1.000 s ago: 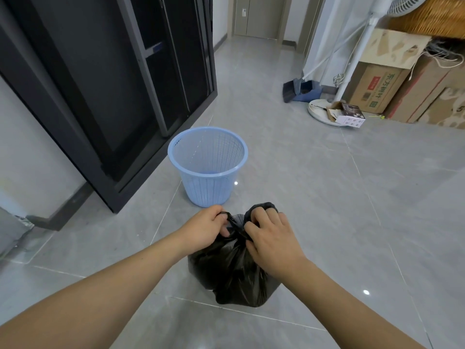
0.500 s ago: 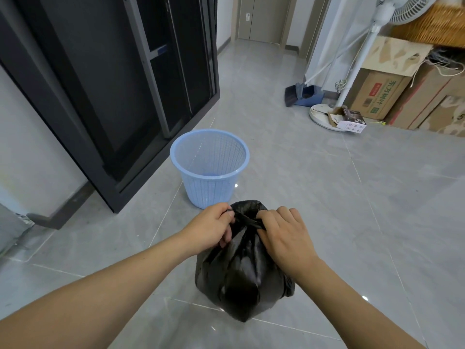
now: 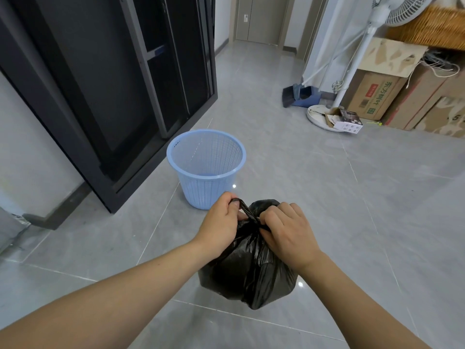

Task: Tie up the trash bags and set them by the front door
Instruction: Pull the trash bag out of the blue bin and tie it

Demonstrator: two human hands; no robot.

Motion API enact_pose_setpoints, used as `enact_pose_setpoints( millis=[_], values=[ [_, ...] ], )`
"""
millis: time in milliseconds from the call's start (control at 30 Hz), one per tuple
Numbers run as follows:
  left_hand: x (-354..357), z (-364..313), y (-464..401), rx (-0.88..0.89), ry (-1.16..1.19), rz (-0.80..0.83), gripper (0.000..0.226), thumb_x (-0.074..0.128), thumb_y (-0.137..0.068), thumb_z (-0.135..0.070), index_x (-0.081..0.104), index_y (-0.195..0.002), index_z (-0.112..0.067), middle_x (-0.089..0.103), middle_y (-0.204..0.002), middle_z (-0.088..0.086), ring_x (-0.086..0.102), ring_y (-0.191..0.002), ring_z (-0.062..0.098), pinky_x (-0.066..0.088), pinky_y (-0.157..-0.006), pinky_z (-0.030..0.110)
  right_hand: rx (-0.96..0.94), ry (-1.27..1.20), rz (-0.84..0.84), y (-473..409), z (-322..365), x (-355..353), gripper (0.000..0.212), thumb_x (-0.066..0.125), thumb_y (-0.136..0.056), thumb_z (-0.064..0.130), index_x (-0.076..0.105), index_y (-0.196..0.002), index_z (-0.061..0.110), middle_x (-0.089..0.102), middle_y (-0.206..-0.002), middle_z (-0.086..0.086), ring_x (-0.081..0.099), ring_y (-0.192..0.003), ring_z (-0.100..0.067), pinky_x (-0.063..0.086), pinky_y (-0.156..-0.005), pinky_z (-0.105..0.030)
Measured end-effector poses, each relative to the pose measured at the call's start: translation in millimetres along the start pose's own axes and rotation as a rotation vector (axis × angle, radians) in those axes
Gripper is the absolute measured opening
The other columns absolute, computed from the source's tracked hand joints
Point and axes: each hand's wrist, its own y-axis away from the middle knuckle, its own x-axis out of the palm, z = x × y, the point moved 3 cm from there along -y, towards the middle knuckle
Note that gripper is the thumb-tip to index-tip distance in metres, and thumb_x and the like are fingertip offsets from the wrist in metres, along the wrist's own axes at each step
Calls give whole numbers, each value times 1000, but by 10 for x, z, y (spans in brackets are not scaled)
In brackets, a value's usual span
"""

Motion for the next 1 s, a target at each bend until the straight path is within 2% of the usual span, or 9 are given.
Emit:
enact_pose_setpoints(
  millis=[200,300,400,467,600,667,800,900,1000],
  values=[
    [37,53,-24,-61,-32,21,21,38,-102,-20,53,-93,-10,59,-69,2,56,-66,12,43,-66,28,-90,-19,-1,17,24,-48,21,60,-89,13,57,-108,22,53,-68,3,42,-64,-21,32,-61,-31],
    [53,92,-42,-112,-47,30,22,38,-102,-23,55,-96,-9,57,-73,2,53,-69,14,41,-66,29,-125,-68,54,-26,11,-58,16,59,-89,15,66,-103,21,56,-71,4,45,-63,-21,35,-60,-31],
    [63,151,-46,-221,22,53,17,42,-100,-24,52,-98,-11,58,-77,3,54,-74,16,43,-70,29,-51,-119,225,-55,-37,-7,18,54,-91,28,69,-94,20,61,-77,6,52,-67,-20,44,-63,-31],
    [35,180,-44,-297,105,108,5,49,-94,-18,48,-97,-15,55,-79,4,52,-76,17,42,-70,31,56,-157,335,-67,-76,17,21,51,-90,34,68,-93,22,62,-81,7,54,-73,-19,48,-67,-33],
    [-70,250,-41,-270,14,349,27,56,-70,-26,41,-91,-22,45,-84,3,45,-80,17,38,-75,34,398,-357,506,-59,-166,92,11,62,-87,30,69,-88,22,59,-99,7,48,-94,-15,42,-86,-26],
    [-90,311,-2,-239,-85,495,25,60,-71,-30,48,-91,-22,49,-86,-1,47,-81,13,38,-74,29,594,-527,629,-31,-188,139,8,67,-82,27,66,-75,24,58,-100,6,48,-97,-15,41,-85,-24],
    [-71,467,66,-164,-274,570,25,72,-72,-40,55,-81,-23,54,-76,-8,49,-70,8,42,-66,26,905,-835,754,30,-166,116,18,67,-75,20,60,-63,8,57,-73,-8,52,-66,-15,44,-64,-31],
    [-46,510,73,-79,-424,545,28,71,-76,-41,53,-73,-21,53,-69,-9,48,-61,7,42,-59,24,997,-988,735,31,-153,64,19,66,-76,17,55,-60,13,49,-63,-3,46,-61,-14,41,-62,-28],
    [-23,519,64,-19,-525,496,27,66,-83,-35,50,-68,-21,54,-75,-7,50,-66,9,44,-64,27,1069,-1111,718,18,-179,47,24,64,-82,9,54,-61,15,52,-58,2,49,-56,-10,42,-60,-22]
  ],
)
